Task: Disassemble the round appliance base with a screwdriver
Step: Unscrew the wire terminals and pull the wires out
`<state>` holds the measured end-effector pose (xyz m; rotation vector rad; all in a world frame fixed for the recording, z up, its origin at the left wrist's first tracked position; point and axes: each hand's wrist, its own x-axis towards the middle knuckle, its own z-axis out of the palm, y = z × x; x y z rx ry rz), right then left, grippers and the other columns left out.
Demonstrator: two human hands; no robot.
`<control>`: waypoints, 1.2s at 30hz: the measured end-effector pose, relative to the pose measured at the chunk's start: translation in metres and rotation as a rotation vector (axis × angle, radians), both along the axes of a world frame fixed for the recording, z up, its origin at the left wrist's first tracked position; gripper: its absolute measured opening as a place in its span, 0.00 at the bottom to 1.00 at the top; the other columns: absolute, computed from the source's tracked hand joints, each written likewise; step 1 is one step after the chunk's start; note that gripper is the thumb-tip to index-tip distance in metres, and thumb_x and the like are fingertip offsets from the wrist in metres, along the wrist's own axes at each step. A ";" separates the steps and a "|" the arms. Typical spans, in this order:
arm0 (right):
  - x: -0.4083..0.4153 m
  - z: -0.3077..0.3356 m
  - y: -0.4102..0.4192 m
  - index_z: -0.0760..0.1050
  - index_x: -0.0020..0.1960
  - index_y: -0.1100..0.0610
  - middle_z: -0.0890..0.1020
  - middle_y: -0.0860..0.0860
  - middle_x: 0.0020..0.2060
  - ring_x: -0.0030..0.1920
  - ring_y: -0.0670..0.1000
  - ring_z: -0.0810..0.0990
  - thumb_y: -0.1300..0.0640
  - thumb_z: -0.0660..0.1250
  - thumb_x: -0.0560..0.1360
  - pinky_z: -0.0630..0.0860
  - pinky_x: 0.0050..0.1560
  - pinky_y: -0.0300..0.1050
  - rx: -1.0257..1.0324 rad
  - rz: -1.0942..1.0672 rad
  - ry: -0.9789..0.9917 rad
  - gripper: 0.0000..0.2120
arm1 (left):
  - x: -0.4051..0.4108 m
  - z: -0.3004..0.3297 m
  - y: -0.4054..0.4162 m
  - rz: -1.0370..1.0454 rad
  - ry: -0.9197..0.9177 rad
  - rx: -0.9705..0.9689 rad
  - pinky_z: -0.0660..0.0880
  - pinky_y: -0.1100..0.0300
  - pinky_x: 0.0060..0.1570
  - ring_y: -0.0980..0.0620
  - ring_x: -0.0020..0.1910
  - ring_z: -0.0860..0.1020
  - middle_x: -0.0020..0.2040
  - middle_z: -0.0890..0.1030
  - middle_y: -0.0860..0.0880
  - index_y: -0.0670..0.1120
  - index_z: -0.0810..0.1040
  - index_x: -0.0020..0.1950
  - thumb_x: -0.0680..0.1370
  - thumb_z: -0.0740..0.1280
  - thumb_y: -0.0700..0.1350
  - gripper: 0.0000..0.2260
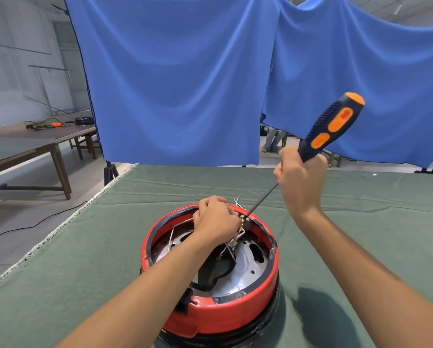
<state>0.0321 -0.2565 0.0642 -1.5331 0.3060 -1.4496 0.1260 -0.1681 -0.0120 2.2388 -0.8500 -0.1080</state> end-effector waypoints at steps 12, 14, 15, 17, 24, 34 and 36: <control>0.025 0.019 -0.007 0.62 0.29 0.63 0.64 0.52 0.21 0.24 0.51 0.61 0.56 0.59 0.66 0.56 0.23 0.39 -0.050 -0.054 0.228 0.13 | -0.002 0.002 0.002 -0.014 0.000 0.013 0.54 0.56 0.66 0.53 0.69 0.57 0.67 0.68 0.55 0.46 0.82 0.46 0.76 0.64 0.42 0.07; 0.028 0.020 -0.017 0.59 0.30 0.56 0.60 0.46 0.18 0.22 0.49 0.59 0.58 0.60 0.68 0.53 0.22 0.34 0.046 -0.030 0.244 0.11 | -0.002 0.002 0.003 -0.015 0.002 0.013 0.54 0.56 0.66 0.53 0.69 0.57 0.67 0.68 0.55 0.46 0.82 0.45 0.76 0.64 0.42 0.07; 0.030 0.020 -0.022 0.58 0.30 0.55 0.59 0.45 0.18 0.21 0.49 0.59 0.60 0.60 0.69 0.53 0.22 0.34 0.099 -0.020 0.246 0.12 | -0.002 0.002 0.003 -0.015 0.005 0.012 0.54 0.56 0.66 0.53 0.69 0.57 0.67 0.68 0.55 0.46 0.82 0.45 0.76 0.64 0.42 0.07; 0.029 0.018 -0.033 0.59 0.31 0.54 0.60 0.45 0.18 0.21 0.48 0.61 0.60 0.60 0.69 0.55 0.23 0.35 0.218 -0.014 0.246 0.12 | -0.001 0.002 0.003 -0.016 0.011 0.012 0.54 0.56 0.66 0.52 0.69 0.57 0.67 0.69 0.55 0.47 0.82 0.44 0.75 0.64 0.42 0.07; 0.001 0.002 -0.024 0.59 0.27 0.56 0.60 0.45 0.17 0.19 0.47 0.64 0.63 0.61 0.71 0.58 0.21 0.33 0.179 0.009 0.041 0.17 | -0.002 0.001 0.005 -0.036 -0.002 0.000 0.55 0.55 0.64 0.53 0.68 0.58 0.65 0.70 0.55 0.47 0.82 0.42 0.74 0.64 0.41 0.07; 0.009 0.015 0.000 0.61 0.28 0.67 0.62 0.54 0.23 0.24 0.51 0.62 0.60 0.59 0.68 0.56 0.21 0.37 -0.065 -0.018 0.164 0.15 | -0.004 0.007 0.011 -0.042 -0.039 -0.099 0.69 0.51 0.59 0.47 0.60 0.70 0.46 0.79 0.51 0.48 0.80 0.34 0.72 0.63 0.38 0.10; 0.015 0.017 -0.011 0.60 0.29 0.62 0.61 0.53 0.21 0.21 0.50 0.61 0.61 0.59 0.69 0.55 0.20 0.33 0.015 -0.026 0.198 0.13 | -0.005 0.006 0.011 -0.037 -0.052 -0.081 0.65 0.53 0.61 0.49 0.63 0.67 0.51 0.79 0.51 0.44 0.83 0.38 0.72 0.63 0.39 0.09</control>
